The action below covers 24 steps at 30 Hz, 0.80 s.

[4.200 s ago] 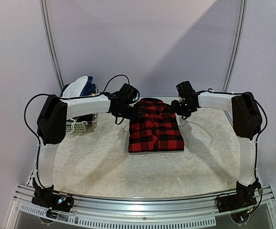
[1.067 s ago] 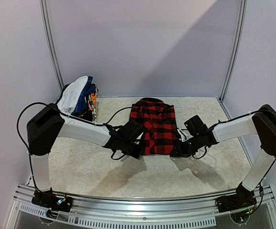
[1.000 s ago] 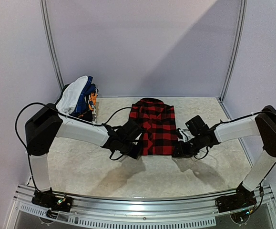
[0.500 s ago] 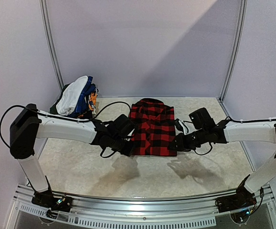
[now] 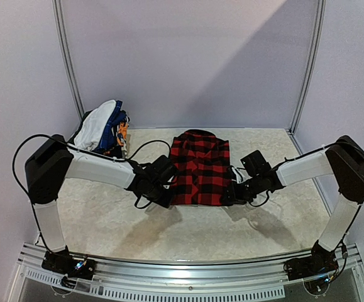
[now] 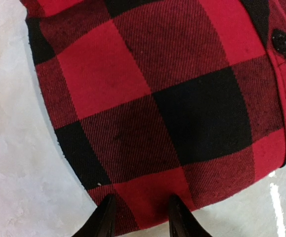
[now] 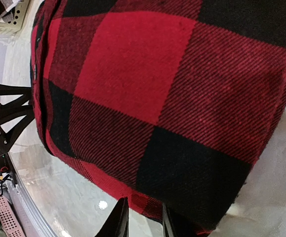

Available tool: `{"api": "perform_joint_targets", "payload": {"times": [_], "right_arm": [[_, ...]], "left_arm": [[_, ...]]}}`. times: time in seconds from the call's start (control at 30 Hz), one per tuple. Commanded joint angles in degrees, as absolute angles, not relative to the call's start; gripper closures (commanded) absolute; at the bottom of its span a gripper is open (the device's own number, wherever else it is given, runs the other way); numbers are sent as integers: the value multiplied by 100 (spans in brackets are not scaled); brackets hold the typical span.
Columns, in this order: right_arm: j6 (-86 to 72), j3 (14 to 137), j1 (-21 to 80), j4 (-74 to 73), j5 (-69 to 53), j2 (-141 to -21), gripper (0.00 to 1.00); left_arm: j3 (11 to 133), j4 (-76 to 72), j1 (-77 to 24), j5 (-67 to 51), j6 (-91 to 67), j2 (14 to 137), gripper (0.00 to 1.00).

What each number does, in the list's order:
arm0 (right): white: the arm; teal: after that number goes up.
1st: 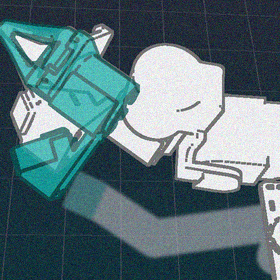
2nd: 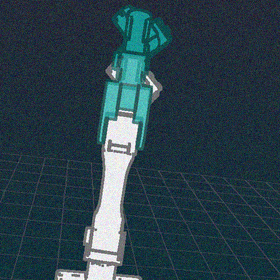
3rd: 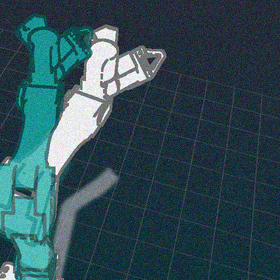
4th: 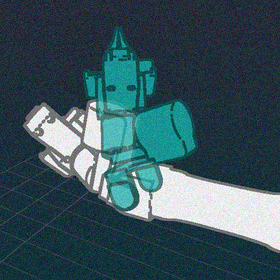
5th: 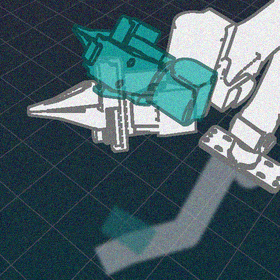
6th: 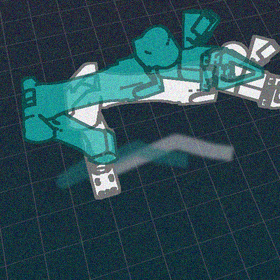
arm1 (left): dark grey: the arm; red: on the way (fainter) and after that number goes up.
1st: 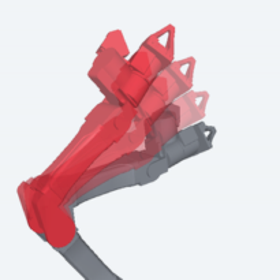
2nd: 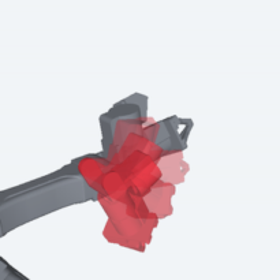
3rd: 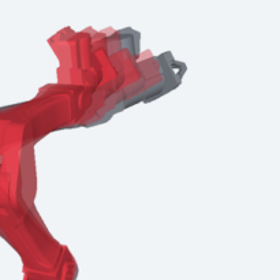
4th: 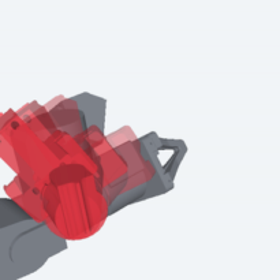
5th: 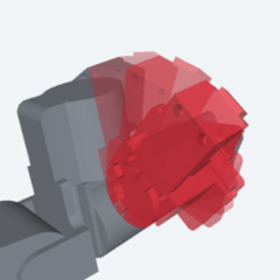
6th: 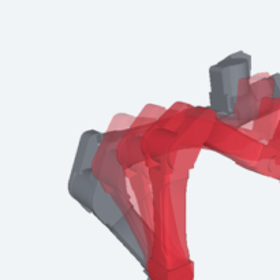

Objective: Fold and stack the mixed laundry pile
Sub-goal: Smooth out the 2/3-rectangle-folded T-shirt at the center of the board.

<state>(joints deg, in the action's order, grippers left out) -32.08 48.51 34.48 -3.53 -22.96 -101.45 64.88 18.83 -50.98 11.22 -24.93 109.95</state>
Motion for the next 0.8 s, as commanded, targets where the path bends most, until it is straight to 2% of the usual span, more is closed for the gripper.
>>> {"api": "perform_joint_targets", "payload": {"times": [0.0, 0.33, 0.57, 0.7, 0.77], "right_arm": [[-3178, 4509, 3423, -353, -2061, -10332, 75], [-3224, 3912, 3420, -574, -1863, -9864, 75], [-3290, 3615, 3420, -805, -1723, -9343, 74], [-3334, 3512, 3423, -1099, -1599, -8937, 74], [-3348, 3520, 3428, -1322, -1526, -8621, 73]], "left_arm": [[6350, 1793, -5056, 1072, -2558, 11096, 64], [5447, 1562, -5156, 1028, -2871, 10655, 66], [5292, 1636, -5415, 968, -3042, 10390, 66], [5370, 1889, -5544, 1147, -2929, 10072, 61], [5451, 2070, -5624, 1385, -2807, 9861, 53]]}}
